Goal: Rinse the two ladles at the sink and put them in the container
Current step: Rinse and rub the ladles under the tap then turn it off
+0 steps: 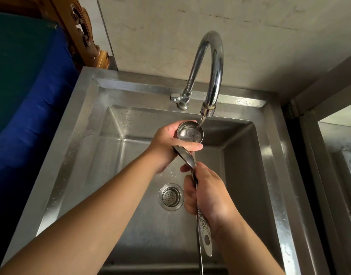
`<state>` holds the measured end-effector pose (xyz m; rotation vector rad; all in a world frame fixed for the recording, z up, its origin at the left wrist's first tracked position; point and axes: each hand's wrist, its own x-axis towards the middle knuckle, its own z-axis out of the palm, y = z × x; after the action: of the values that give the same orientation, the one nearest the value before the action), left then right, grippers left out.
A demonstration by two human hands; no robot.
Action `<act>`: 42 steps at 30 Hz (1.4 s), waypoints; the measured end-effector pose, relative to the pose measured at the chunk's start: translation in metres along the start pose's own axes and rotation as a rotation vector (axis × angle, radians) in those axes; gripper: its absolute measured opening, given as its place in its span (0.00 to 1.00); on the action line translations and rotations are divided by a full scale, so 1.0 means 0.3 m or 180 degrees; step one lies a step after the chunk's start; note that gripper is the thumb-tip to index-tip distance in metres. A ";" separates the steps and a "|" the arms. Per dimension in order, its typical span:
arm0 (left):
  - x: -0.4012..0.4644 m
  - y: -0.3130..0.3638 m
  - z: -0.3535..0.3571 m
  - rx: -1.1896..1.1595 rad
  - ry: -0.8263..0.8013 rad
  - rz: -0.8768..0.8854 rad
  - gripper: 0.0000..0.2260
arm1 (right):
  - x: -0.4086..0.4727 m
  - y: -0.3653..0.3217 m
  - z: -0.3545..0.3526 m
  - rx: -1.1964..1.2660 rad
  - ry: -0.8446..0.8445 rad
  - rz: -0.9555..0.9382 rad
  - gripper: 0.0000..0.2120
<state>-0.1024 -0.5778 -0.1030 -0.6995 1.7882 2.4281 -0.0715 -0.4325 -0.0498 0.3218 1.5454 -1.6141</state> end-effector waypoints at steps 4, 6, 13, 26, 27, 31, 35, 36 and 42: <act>0.026 0.001 0.022 0.0416 0.0683 0.0204 0.13 | -0.004 0.016 0.007 -0.0060 -0.0081 -0.0028 0.14; 0.035 -0.002 0.025 0.0734 0.0883 0.0402 0.07 | 0.000 0.014 -0.001 -0.0085 -0.0084 -0.0039 0.14; 0.054 -0.015 0.009 0.0538 0.0591 0.0446 0.08 | 0.030 -0.017 -0.042 -0.0189 0.0051 -0.0072 0.14; 0.025 0.032 -0.039 -0.0102 0.0295 0.0237 0.18 | 0.078 -0.040 -0.049 -0.0622 0.0163 -0.0287 0.15; 0.029 0.031 -0.049 0.0103 0.0386 0.0252 0.20 | 0.076 -0.039 -0.053 -0.0688 0.0209 -0.0308 0.15; 0.057 0.020 -0.088 0.2017 0.0720 0.0670 0.24 | 0.048 -0.039 -0.069 -0.0910 0.0432 -0.0288 0.13; 0.084 0.033 -0.101 0.3390 0.0633 0.1272 0.30 | 0.019 -0.033 -0.077 -0.1085 0.0541 -0.0390 0.16; 0.096 0.036 -0.106 0.3573 0.0579 0.1253 0.33 | 0.012 -0.032 -0.078 -0.1131 0.0561 -0.0424 0.17; 0.143 0.058 -0.119 0.4424 0.0233 0.0776 0.42 | -0.018 -0.026 -0.086 -0.1161 0.0641 -0.0596 0.17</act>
<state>-0.1345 -0.6260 -0.1119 -0.3609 2.9342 0.6763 -0.0831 -0.4079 -0.0457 0.1454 2.0365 -1.4324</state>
